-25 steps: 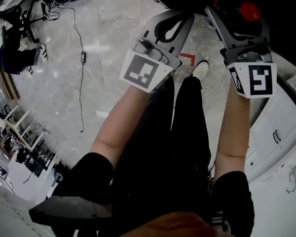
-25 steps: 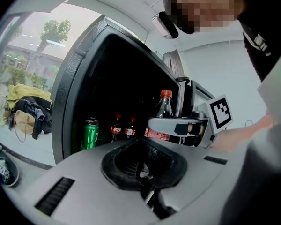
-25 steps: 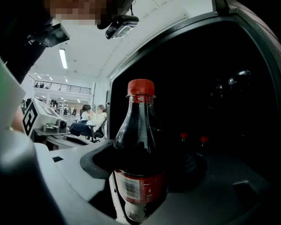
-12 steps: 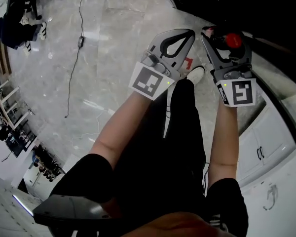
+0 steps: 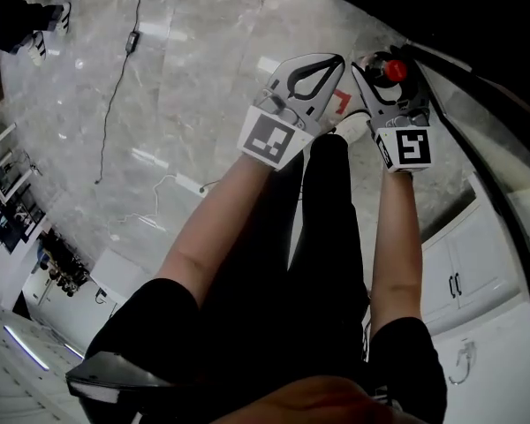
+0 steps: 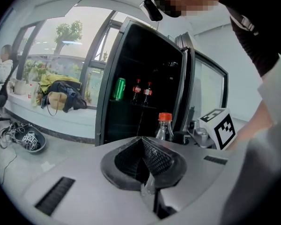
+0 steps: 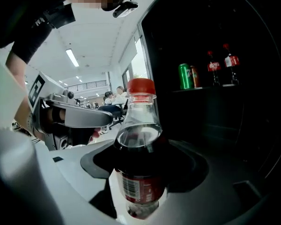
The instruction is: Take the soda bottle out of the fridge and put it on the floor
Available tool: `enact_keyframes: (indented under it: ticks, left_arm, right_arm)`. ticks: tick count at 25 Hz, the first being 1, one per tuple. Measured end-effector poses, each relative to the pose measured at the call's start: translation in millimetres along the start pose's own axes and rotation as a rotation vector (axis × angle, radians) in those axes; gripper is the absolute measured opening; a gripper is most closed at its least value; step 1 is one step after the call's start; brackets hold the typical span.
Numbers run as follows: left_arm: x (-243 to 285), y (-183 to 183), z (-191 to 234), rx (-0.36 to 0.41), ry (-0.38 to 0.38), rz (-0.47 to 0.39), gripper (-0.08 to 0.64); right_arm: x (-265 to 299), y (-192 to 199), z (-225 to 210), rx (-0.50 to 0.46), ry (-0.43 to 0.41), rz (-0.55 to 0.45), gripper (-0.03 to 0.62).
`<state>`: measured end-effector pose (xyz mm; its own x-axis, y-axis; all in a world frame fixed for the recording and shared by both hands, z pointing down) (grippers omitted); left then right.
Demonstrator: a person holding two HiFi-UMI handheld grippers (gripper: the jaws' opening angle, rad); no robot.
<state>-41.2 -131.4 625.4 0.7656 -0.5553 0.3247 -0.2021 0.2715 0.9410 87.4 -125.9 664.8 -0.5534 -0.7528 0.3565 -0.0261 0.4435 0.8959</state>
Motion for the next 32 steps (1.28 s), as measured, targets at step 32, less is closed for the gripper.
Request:
enact_keyframes:
  ticks: [32]
  left_arm:
    - [85,264,30,-0.015,0.15,0.218,0.0]
  right_arm:
    - [128,369,-93,0.069,0.112,0.431,0.319]
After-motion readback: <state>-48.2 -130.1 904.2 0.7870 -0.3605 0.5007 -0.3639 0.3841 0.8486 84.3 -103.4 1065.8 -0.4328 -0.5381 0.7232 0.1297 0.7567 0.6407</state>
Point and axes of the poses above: the fingertips, and each gripper's own axes: x forward along the fingers, z to its left, y out of its underside, the point moved 6 cm from there along -x, backward along the fingers, and after that the axes turned 7 degrees about x, right-handed, at the moved point
